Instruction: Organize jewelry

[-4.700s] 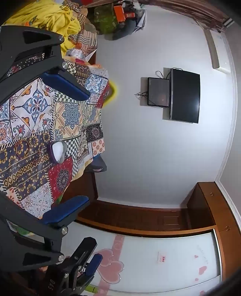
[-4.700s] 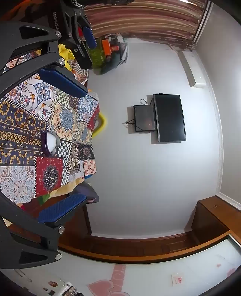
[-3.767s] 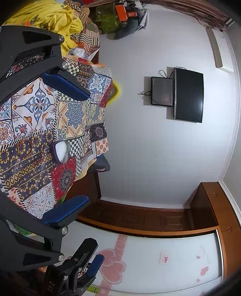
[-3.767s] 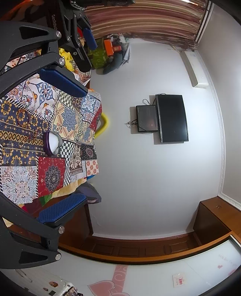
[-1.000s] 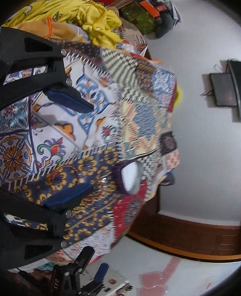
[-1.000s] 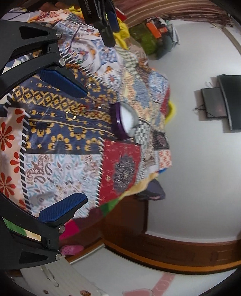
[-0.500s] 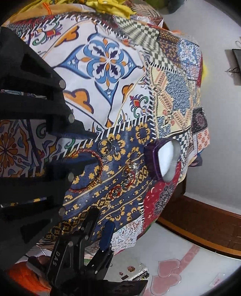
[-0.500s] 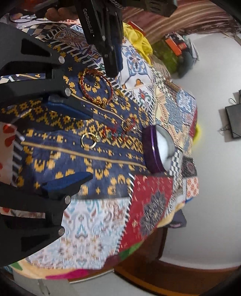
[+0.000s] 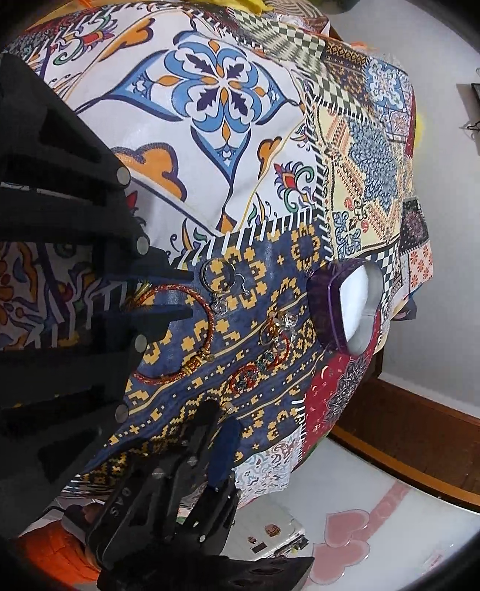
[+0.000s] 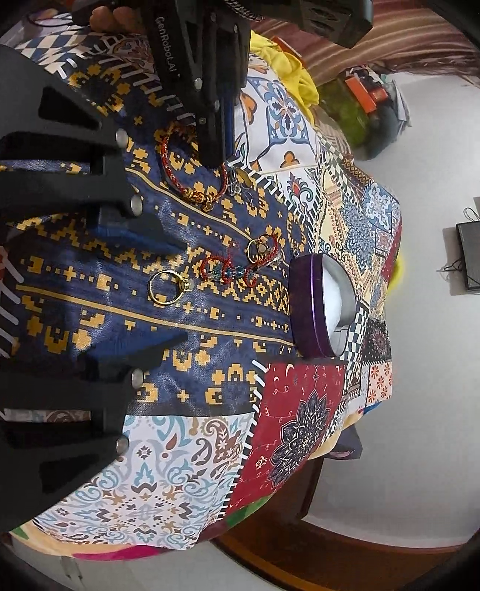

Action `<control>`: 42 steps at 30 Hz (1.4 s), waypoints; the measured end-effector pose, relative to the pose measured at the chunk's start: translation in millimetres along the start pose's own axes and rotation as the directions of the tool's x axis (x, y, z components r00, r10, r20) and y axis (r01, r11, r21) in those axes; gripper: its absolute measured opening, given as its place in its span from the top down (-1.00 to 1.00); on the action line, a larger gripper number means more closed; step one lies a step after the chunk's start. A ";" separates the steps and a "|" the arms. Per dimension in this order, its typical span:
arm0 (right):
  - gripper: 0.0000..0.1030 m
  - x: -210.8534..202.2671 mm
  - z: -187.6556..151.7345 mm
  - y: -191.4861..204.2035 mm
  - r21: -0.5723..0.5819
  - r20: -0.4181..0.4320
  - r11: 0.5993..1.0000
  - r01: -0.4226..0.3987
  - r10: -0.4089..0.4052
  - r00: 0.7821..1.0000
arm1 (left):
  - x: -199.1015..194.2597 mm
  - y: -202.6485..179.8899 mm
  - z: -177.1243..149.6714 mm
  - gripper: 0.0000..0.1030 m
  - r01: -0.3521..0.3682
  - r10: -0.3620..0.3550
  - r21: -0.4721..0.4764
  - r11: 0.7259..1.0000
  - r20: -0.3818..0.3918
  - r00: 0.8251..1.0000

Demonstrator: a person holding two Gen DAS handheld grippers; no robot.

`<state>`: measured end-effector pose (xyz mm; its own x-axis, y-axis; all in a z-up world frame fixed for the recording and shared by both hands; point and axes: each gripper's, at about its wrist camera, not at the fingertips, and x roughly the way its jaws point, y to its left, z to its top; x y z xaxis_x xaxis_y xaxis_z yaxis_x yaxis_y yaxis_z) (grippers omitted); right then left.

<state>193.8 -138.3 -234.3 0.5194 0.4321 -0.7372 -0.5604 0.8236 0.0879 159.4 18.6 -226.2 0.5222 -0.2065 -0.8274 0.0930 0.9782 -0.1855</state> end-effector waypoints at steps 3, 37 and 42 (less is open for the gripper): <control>0.66 2.0 2.2 -0.9 0.012 -0.008 1.000 -0.015 0.015 1.000 | 0.6 1.9 1.2 0.98 0.000 0.000 -0.009 1.000 -0.008 1.000; 0.67 -38.4 50.9 -3.5 0.064 0.167 0.998 -0.008 -0.003 0.986 | -57.2 1.1 63.7 0.98 -0.060 0.066 -0.037 0.998 0.214 0.975; 0.67 -30.6 62.9 -6.1 0.062 0.179 0.998 -0.004 -0.007 0.984 | -47.0 5.3 81.5 0.98 -0.060 0.067 -0.038 0.997 0.225 0.972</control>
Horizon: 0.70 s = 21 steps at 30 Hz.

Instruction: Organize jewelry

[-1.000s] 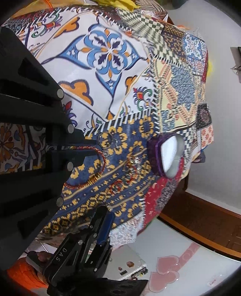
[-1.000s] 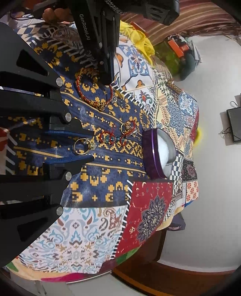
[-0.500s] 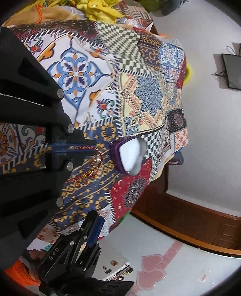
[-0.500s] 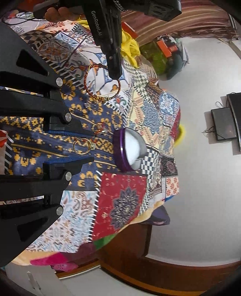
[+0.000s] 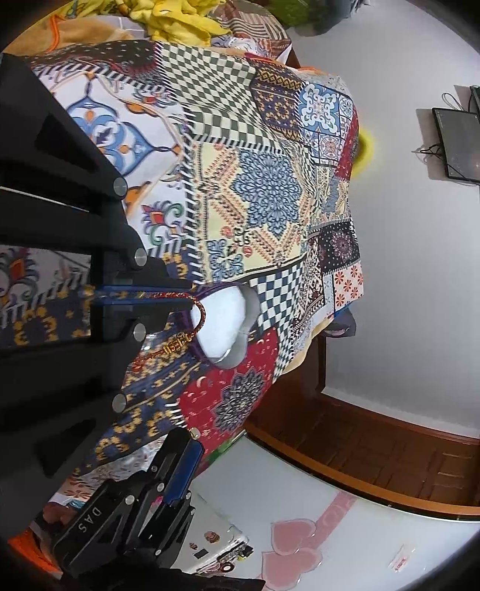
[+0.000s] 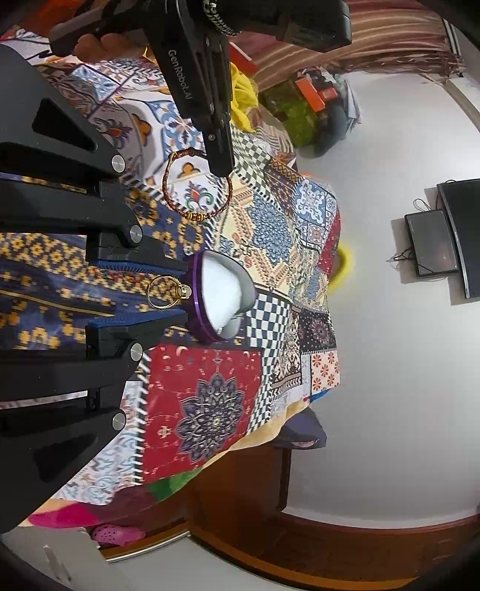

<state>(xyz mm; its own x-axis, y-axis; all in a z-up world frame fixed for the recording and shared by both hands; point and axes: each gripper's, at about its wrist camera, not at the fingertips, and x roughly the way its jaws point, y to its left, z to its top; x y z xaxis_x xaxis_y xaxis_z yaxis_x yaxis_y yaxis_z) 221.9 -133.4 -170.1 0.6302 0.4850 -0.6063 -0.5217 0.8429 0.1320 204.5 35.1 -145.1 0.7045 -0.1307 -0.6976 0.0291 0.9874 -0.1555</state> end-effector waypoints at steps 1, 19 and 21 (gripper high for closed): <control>0.67 3.6 2.7 -0.6 0.000 0.002 1.000 0.002 -0.002 1.000 | 1.9 -0.1 2.2 0.98 0.002 -0.002 -0.001 1.000 0.001 1.000; 0.67 50.7 30.6 -12.7 -0.028 -0.024 1.000 -0.006 0.005 1.000 | 66.4 4.4 45.3 0.98 -0.003 0.003 0.029 1.000 -0.026 1.000; 0.67 57.9 32.2 -14.4 -0.032 -0.036 0.999 -0.008 0.007 0.999 | 72.7 3.7 47.3 0.98 -0.006 0.007 0.035 0.999 -0.034 0.999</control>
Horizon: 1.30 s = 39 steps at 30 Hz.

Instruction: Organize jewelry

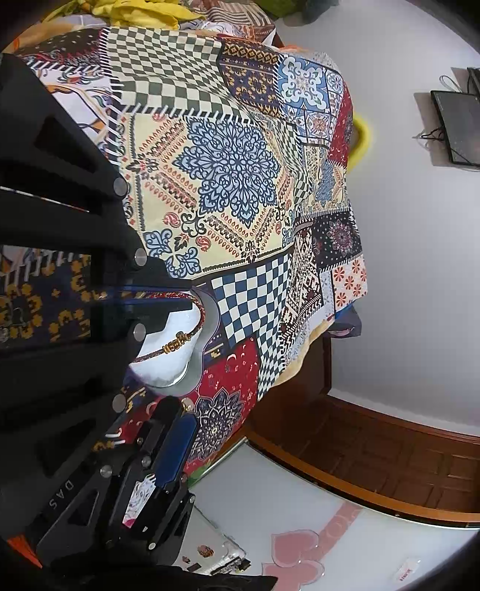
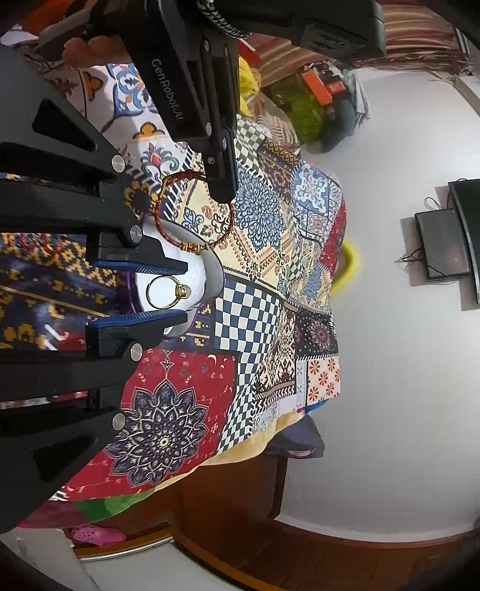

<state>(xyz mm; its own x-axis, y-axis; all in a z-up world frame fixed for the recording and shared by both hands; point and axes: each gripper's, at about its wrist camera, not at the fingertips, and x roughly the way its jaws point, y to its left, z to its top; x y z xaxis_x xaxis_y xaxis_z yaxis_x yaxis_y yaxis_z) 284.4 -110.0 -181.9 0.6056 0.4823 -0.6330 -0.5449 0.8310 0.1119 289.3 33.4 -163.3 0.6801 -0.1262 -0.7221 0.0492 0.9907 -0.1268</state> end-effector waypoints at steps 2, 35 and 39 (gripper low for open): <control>0.67 6.9 2.0 -2.9 0.001 -0.016 1.000 -0.014 0.014 1.000 | 7.1 -0.5 1.9 0.98 -0.004 0.004 0.010 1.000 -0.008 1.000; 0.63 40.8 11.1 -8.3 -0.050 -0.165 0.996 -0.077 0.067 0.984 | 23.8 -10.0 3.9 0.68 0.001 0.005 0.087 0.996 -0.066 0.998; 0.57 21.9 15.0 -8.0 -0.055 -0.127 0.997 -0.048 0.040 0.991 | 4.9 -6.8 4.6 0.65 -0.015 0.019 0.084 0.996 -0.044 0.999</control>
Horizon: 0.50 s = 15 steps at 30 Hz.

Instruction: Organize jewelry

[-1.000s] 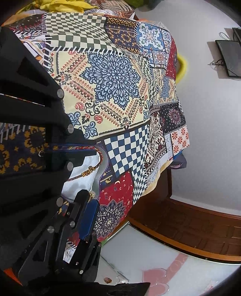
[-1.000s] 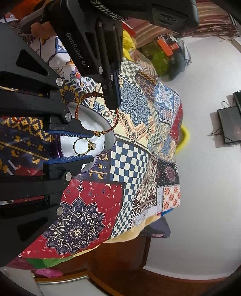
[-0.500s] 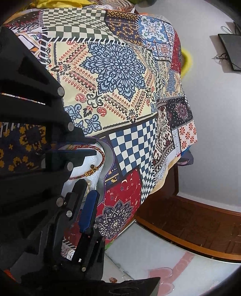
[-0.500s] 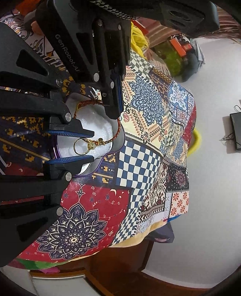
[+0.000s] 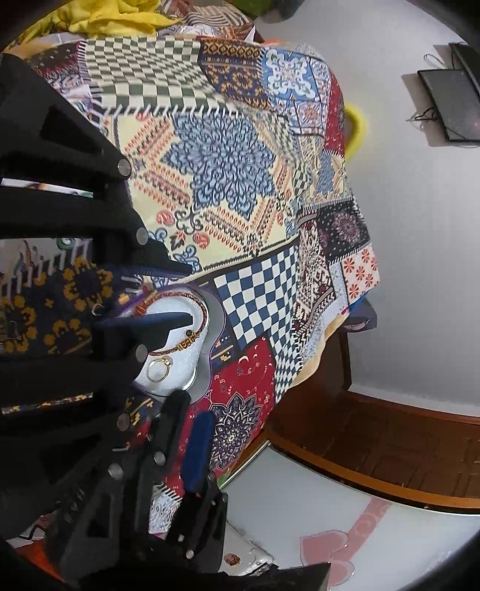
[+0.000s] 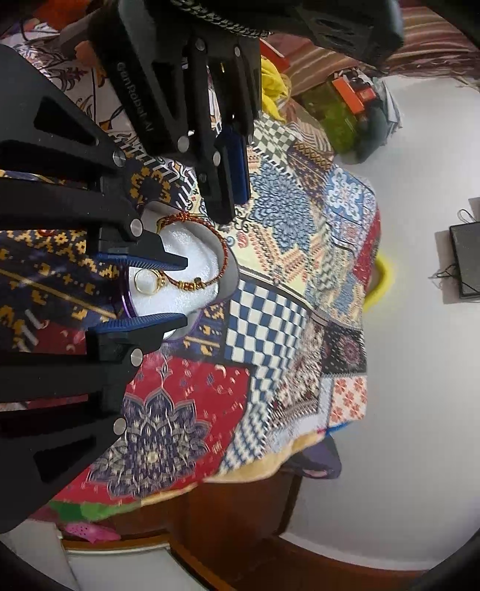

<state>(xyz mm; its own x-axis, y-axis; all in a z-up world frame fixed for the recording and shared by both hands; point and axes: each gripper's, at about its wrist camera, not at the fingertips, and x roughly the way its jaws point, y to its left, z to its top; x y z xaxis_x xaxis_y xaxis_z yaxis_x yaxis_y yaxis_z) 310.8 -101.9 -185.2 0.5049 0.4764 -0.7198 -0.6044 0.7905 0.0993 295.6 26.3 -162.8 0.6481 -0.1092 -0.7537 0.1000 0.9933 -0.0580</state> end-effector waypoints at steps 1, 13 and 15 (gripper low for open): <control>0.56 -5.7 0.2 0.9 -0.003 0.010 1.000 0.007 -0.007 1.000 | -3.4 0.7 0.1 0.65 -0.002 0.002 -0.001 1.000 0.004 1.000; 0.31 -61.9 -8.5 19.9 -0.046 0.108 0.998 0.051 -0.046 0.993 | -66.0 8.2 -19.7 0.42 -0.038 0.039 -0.006 0.999 0.058 0.998; 0.31 -64.0 -11.6 23.3 -0.057 0.107 0.997 0.052 -0.045 0.993 | -69.9 8.1 -26.8 0.40 -0.041 0.041 -0.001 0.999 0.052 0.998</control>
<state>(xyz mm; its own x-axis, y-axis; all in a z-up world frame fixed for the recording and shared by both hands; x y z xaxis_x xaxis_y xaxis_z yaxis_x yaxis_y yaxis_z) 257.2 -118.5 -144.8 0.5950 0.4786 -0.6458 -0.6115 0.7909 0.0228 230.9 43.1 -128.1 0.6902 -0.0706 -0.7202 0.0730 0.9969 -0.0278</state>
